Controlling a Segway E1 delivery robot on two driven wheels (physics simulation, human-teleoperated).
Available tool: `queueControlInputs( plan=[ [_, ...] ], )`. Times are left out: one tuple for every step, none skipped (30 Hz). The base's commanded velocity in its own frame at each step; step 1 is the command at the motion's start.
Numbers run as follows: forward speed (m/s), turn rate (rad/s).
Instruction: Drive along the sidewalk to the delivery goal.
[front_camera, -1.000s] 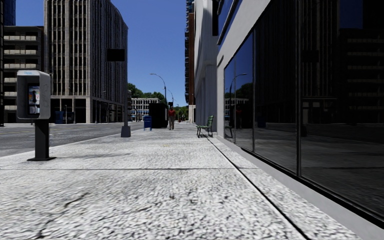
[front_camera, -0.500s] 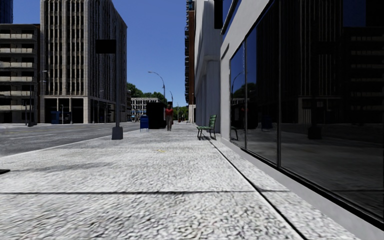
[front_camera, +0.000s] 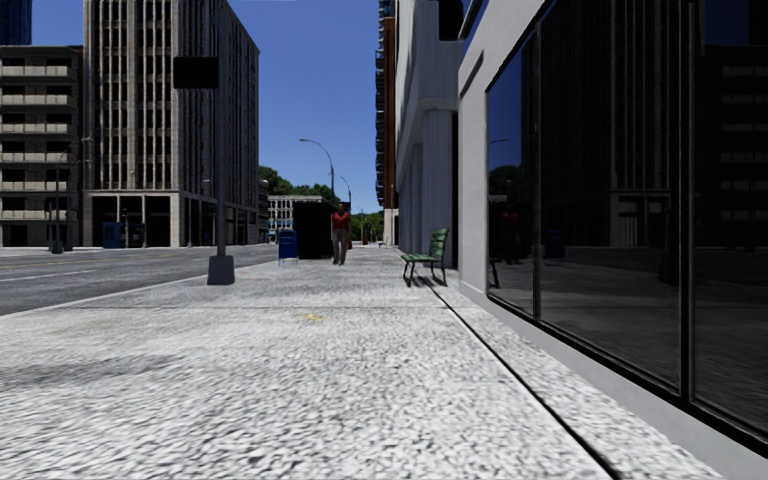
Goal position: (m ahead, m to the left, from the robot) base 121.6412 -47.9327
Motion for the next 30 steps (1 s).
queueControlInputs(
  plan=[
    [2.00, 0.00],
    [2.00, 0.00],
    [2.00, 0.00],
    [2.00, 0.00],
    [2.00, 0.00],
    [2.00, 0.00],
    [2.00, 0.00],
    [2.00, 0.00],
    [2.00, 0.00],
    [2.00, 0.00],
    [2.00, 0.00],
    [2.00, 0.00],
    [2.00, 0.00],
    [2.00, 0.00],
    [2.00, 0.00],
    [2.00, 0.00],
    [2.00, 0.00],
    [2.00, 0.00],
    [2.00, 0.00],
    [2.00, 0.00],
    [2.00, 0.00],
    [2.00, 0.06],
    [2.00, 0.06],
    [2.00, 0.14],
    [2.00, 0.19],
    [2.00, 0.21],
    [2.00, 0.21],
    [2.00, 0.21],
    [2.00, 0.21],
    [2.00, 0.21]
  ],
)
